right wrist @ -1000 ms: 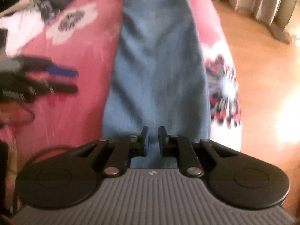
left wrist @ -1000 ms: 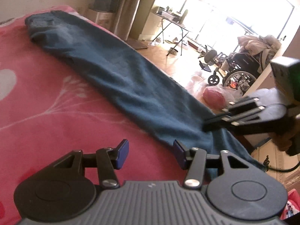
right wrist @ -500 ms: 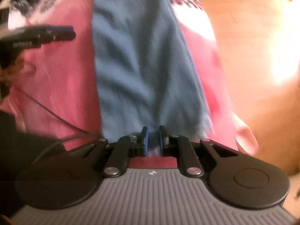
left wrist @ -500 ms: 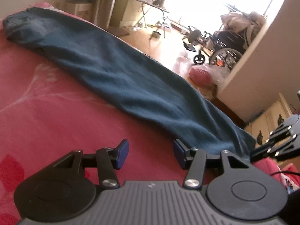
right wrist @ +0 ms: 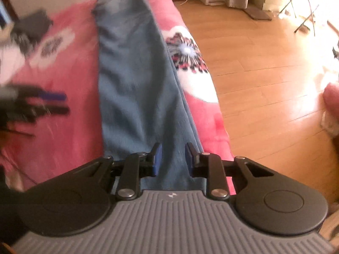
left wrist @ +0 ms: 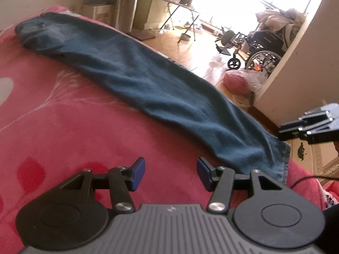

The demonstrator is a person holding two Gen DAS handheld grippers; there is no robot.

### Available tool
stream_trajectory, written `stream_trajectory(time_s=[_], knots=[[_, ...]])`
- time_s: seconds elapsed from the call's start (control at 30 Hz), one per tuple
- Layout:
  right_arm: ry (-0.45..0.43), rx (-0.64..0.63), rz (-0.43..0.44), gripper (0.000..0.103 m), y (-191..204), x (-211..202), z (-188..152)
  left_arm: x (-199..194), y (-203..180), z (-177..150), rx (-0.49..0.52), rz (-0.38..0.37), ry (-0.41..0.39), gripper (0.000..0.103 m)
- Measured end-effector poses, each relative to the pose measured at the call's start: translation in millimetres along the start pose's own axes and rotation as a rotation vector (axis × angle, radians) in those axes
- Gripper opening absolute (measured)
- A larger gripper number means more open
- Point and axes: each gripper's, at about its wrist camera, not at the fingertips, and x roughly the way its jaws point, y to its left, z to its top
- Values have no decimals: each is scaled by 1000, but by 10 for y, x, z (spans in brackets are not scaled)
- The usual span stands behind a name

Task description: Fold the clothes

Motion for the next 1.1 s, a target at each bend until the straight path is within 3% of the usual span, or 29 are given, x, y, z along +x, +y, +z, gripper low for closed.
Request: stream_trajectory(time_s=[0.17, 0.43, 0.53, 0.67, 0.73, 0.77, 0.8, 0.9, 1.1], knots=[[-10, -54, -22, 25, 65, -31, -163, 18, -37, -17, -13, 27, 26, 55], [43, -336, 188, 33, 725, 89, -223, -42, -119, -4, -24, 58, 25, 55], [63, -450, 146, 41, 927, 231, -250, -77, -128, -20, -28, 67, 26, 55], [72, -563, 96, 42, 1126, 385, -336, -106, -130, -43, -34, 78, 29, 55], [62, -612, 53, 39, 1185, 414, -384, -119, -121, -49, -39, 79, 27, 55], [54, -624, 30, 34, 1194, 411, -397, -120, -121, -51, -40, 78, 27, 55], [45, -637, 8, 22, 1202, 409, -409, -120, -121, -53, -41, 78, 27, 55], [21, -559, 10, 4, 1093, 312, -336, -114, -120, -52, -43, 75, 29, 55], [-47, -217, 89, 2, 557, -46, -101, -105, -103, -58, -46, 78, 31, 55]])
